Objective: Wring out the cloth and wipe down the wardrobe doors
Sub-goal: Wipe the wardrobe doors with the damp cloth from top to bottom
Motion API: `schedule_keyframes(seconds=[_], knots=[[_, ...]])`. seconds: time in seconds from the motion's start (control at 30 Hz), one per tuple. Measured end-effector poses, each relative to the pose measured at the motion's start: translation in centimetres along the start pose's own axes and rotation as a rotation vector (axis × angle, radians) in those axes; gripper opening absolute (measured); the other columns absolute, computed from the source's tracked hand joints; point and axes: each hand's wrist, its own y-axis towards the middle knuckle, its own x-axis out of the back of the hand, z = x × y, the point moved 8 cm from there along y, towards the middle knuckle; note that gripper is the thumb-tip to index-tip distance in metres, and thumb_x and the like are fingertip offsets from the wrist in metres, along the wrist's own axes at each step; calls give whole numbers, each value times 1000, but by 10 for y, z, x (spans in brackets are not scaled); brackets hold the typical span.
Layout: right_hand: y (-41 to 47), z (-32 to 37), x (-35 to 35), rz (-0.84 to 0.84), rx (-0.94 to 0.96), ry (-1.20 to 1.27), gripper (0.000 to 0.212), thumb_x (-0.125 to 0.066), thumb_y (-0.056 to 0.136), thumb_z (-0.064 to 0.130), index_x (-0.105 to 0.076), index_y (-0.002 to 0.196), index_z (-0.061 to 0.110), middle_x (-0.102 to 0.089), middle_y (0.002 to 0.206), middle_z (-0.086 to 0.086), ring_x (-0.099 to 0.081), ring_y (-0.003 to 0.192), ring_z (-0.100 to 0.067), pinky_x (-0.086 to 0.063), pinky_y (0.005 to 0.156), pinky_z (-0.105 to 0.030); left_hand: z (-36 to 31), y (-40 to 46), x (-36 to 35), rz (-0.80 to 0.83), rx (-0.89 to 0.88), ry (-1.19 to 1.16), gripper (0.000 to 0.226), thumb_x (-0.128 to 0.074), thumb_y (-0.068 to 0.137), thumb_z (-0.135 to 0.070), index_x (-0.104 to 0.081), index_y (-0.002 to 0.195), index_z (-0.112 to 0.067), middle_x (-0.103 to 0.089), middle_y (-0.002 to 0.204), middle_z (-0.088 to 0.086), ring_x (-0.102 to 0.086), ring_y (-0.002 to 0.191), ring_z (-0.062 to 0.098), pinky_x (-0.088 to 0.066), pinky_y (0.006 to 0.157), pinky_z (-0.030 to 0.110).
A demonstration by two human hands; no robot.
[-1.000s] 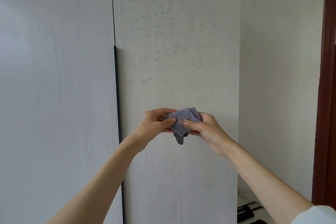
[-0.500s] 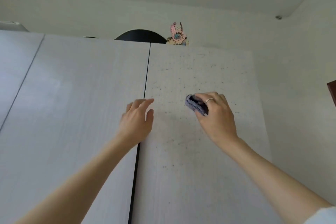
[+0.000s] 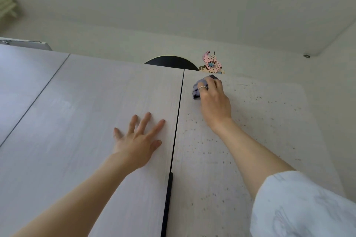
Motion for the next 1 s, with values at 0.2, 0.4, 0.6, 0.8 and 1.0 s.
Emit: schedule_keyframes(seconds=[0.2, 0.4, 0.6, 0.8, 1.0], knots=[[3, 23, -34, 99, 59, 173, 47, -42, 97, 22, -38, 142, 11, -20, 153, -14, -12, 141, -31, -23, 112, -38, -2, 0, -1, -2, 11, 30, 55, -14, 98, -51, 21, 141, -47, 26, 154, -6, 19, 143, 26, -14, 109, 61], [29, 27, -43, 111, 88, 325, 37, -40, 100, 17, -50, 134, 9, -22, 154, -6, -13, 143, -23, -15, 114, -30, -1, -1, -5, -1, 15, 21, 55, -12, 98, -51, 23, 140, -48, 27, 153, -7, 22, 142, 25, -8, 110, 63], [37, -10, -34, 34, -82, 333, 39, -43, 96, 6, -46, 135, 9, -38, 146, -8, -30, 135, -23, -26, 107, -29, -1, 1, -5, 20, 13, 16, 55, -12, 98, -50, 24, 139, -47, 29, 153, -6, 24, 141, 26, -5, 111, 64], [23, 37, -35, 132, 177, 307, 43, -40, 98, 14, -41, 141, 17, -36, 148, -3, -29, 137, -21, -20, 112, -31, 1, 1, -6, 28, 25, 19, 55, -12, 98, -51, 24, 139, -48, 29, 153, -7, 22, 142, 24, -8, 111, 63], [-29, 51, -23, 100, 530, 356, 33, -53, 83, 14, -70, 111, 15, -63, 122, -8, -61, 109, -28, -51, 89, -44, 0, -2, -8, 24, 55, 7, 54, -9, 98, -50, 25, 139, -47, 31, 152, -6, 24, 142, 24, -5, 111, 63]])
